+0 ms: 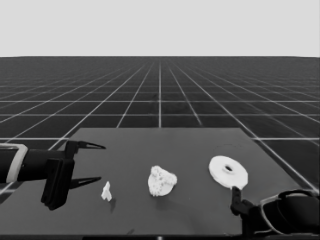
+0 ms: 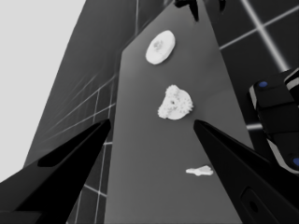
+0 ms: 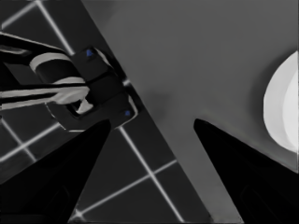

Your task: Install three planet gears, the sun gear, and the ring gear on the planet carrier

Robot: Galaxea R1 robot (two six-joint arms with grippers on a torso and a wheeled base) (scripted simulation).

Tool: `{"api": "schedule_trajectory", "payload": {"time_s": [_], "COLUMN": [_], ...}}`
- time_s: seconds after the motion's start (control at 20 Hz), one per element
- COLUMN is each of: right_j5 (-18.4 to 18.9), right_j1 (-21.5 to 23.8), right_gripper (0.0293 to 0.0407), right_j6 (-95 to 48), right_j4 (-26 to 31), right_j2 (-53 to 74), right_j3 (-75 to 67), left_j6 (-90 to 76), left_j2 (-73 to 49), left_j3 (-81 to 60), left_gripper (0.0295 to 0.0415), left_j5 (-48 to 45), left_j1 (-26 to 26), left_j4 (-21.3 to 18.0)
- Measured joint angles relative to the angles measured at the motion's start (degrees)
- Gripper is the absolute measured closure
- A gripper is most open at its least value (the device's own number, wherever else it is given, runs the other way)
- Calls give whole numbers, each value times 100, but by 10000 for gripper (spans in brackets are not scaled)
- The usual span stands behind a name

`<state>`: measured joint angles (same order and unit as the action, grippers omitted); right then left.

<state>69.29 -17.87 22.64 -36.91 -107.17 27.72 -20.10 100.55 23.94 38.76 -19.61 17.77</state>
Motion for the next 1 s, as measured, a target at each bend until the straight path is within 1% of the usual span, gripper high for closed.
{"api": "schedule_trajectory", "payload": {"time_s": [0.1, 0.25, 0.3, 0.35, 0.4, 0.45, 0.5, 0.55, 0.65, 0.75, 0.8, 0.85, 0.9, 1.0], "right_j5": [-109, -156, 286, 1107, 1673, 2014, 2216, 2334, 2443, 2480, 1744, 1303, 1040, 791], "right_j1": [-165, -230, 1947, 3179, 3369, 3396, 3396, 3391, 3381, 3375, 2645, 1980, 1616, 1316], "right_gripper": [315, 315, 305, 308, 311, 313, 314, 315, 315, 315, 315, 315, 315, 315], "right_j6": [-297, -422, 635, 1136, 1358, 1403, 1379, 1338, 1274, 1244, 1295, 1257, 1177, 1057], "right_j4": [-200, -285, 2524, 3826, 4024, 4046, 4028, 4005, 3971, 3956, 3433, 3107, 2939, 2815], "right_j2": [426, 596, 353, -434, -1123, -1609, -1939, -2158, -2387, -2475, -2399, -2476, -2607, -2789], "right_j3": [-367, -519, 890, 2701, 4115, 5113, 5793, 6242, 6712, 6891, 6733, 6887, 7140, 7485], "left_j6": [0, 0, 0, 0, 0, 0, 0, 0, 0, 0, 0, 0, 0, 0], "left_j2": [0, 0, 0, 0, 0, 0, 0, 0, 0, 0, 0, 0, 0, 0], "left_j3": [0, 0, 0, 0, 0, 0, 0, 0, 0, 0, 0, 0, 0, 0], "left_gripper": [326, 326, 326, 326, 326, 326, 326, 326, 326, 326, 326, 326, 326, 326], "left_j5": [0, 0, 0, 0, 0, 0, 0, 0, 0, 0, 0, 0, 0, 0], "left_j1": [0, 0, 0, 0, 0, 0, 0, 0, 0, 0, 0, 0, 0, 0], "left_j4": [0, 0, 0, 0, 0, 0, 0, 0, 0, 0, 0, 0, 0, 0]}}
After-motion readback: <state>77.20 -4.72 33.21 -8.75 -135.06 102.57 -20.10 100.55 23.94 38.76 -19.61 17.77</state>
